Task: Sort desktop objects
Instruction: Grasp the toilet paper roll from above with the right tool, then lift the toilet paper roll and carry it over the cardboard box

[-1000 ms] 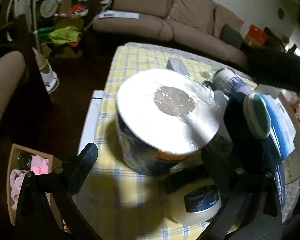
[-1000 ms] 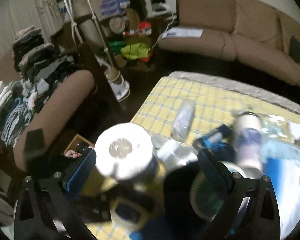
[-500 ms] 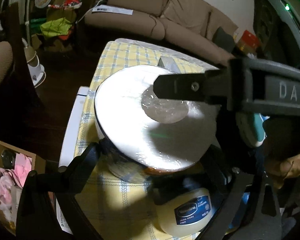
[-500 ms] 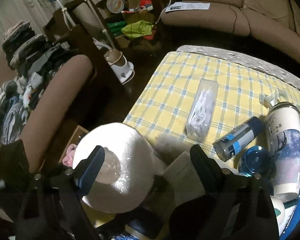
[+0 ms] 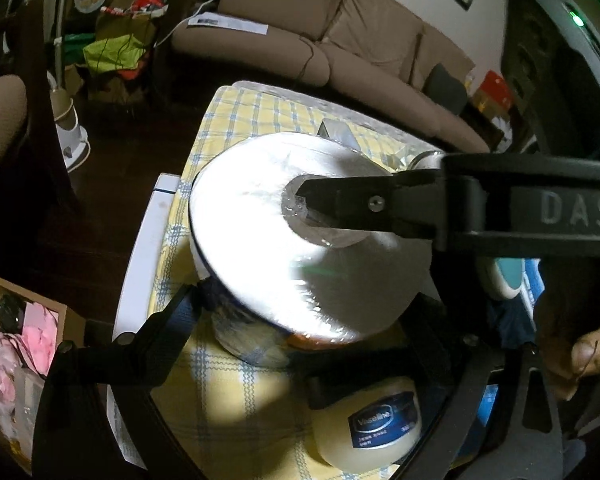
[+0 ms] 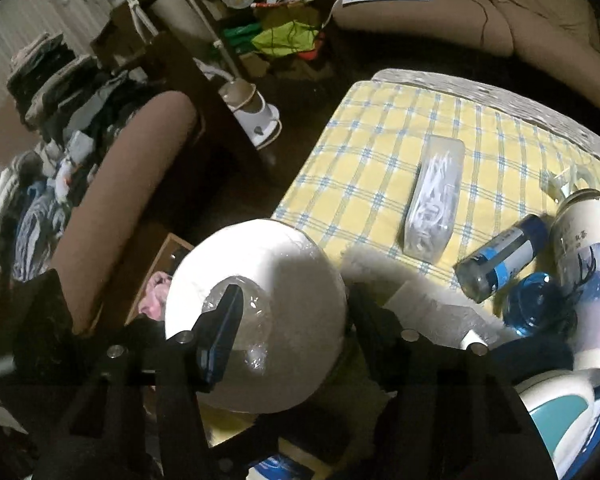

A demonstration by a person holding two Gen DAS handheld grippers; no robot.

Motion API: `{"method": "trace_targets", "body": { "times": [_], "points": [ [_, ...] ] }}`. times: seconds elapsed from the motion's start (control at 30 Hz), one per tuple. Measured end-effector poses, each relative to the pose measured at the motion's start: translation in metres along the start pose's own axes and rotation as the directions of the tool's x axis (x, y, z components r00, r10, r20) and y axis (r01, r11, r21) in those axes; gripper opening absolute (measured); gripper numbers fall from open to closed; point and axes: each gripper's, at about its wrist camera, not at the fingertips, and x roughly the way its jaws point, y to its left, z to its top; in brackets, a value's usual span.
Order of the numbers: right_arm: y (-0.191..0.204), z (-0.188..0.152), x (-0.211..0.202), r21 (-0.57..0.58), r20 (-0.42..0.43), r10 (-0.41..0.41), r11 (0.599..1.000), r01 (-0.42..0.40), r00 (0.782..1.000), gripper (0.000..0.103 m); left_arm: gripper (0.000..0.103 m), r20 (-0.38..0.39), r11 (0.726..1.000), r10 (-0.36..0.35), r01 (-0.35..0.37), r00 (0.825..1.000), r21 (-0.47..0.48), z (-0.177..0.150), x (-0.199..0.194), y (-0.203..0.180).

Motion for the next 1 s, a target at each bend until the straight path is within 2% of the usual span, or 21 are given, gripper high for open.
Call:
{"method": "trace_targets", "body": {
  "times": [0.17,0.27,0.33,0.53,0.77,0.9,1.0],
  "points": [
    [0.014,0.0,-0.032,0.005,0.06,0.05,0.999,-0.05,0.997,0.058,0.098,0.059,1.0,-0.013,0.012,0.998,0.019,0.006,-0.032,-0.008],
    [0.028,-0.005,-0.062,-0.011,0.098,0.093,0.996,-0.093,0.991,0.058,0.098,0.121,0.999,-0.04,0.038,0.992,0.025,0.003,-0.063,-0.016],
    [0.038,-0.012,-0.084,-0.036,0.119,0.096,0.995,-0.092,0.988,0.058,0.098,0.145,0.998,-0.061,0.056,0.988,0.036,0.0,-0.08,-0.025],
    [0.037,-0.04,-0.156,-0.039,0.181,0.084,0.996,-0.078,0.98,0.059,0.099,0.18,0.989,-0.122,0.104,0.976,0.107,-0.007,-0.117,-0.081],
    [-0.016,-0.093,-0.265,0.056,0.295,0.033,0.997,-0.051,0.955,0.059,0.101,0.165,0.954,-0.214,0.169,0.963,0.249,-0.008,-0.131,-0.189],
    [-0.069,-0.134,-0.327,0.16,0.36,-0.021,0.986,-0.04,0.933,0.059,0.101,0.118,0.915,-0.267,0.214,0.956,0.343,-0.014,-0.121,-0.273],
    [-0.117,-0.17,-0.366,0.258,0.407,-0.052,0.964,-0.06,0.912,0.059,0.101,0.067,0.882,-0.307,0.257,0.949,0.396,-0.023,-0.104,-0.334]
  ]
}}
